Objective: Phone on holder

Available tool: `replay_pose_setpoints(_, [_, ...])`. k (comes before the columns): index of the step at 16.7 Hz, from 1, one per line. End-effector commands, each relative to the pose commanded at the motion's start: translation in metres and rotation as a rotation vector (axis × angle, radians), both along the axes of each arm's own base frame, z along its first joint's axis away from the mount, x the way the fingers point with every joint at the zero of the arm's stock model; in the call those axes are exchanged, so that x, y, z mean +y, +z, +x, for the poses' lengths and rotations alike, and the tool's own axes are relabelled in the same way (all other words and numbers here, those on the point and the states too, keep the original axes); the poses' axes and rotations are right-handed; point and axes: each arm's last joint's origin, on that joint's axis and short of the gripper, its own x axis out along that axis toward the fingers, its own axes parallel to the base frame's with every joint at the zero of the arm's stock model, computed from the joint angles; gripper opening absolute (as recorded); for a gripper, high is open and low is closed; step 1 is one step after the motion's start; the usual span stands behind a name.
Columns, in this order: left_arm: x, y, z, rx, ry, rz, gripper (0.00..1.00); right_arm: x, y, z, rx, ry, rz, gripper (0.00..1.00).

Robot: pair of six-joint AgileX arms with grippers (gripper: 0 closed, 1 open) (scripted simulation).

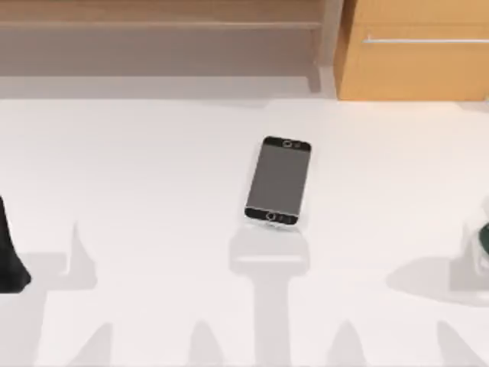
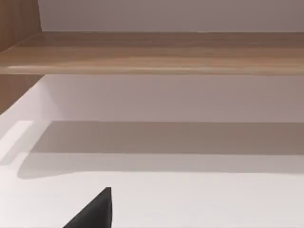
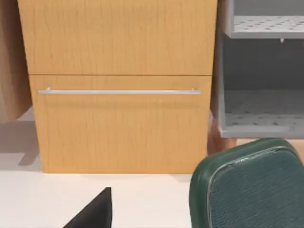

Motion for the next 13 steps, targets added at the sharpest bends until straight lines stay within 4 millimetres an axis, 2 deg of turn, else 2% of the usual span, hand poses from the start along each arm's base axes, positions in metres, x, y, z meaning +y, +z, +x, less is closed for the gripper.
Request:
replay_pose_setpoints(3, [0.0,0.0,0.0,0.0,0.0,0.0,1.0,0.0,0.002,0.0,0.004,0.005,0.003,1.0])
replay_pose_setpoints(5, [0.0,0.0,0.0,0.0,0.0,0.0,1.0,0.002,0.011,0.0,0.026,0.03,0.016,1.0])
replay_pose_setpoints(9, [0.0,0.0,0.0,0.0,0.0,0.0,1.0,0.011,0.047,0.005,0.157,0.119,0.077,1.0])
replay_pose_setpoints(13, [0.0,0.0,0.0,0.0,0.0,0.0,1.0,0.028,0.092,0.031,0.424,0.2,0.15,1.0])
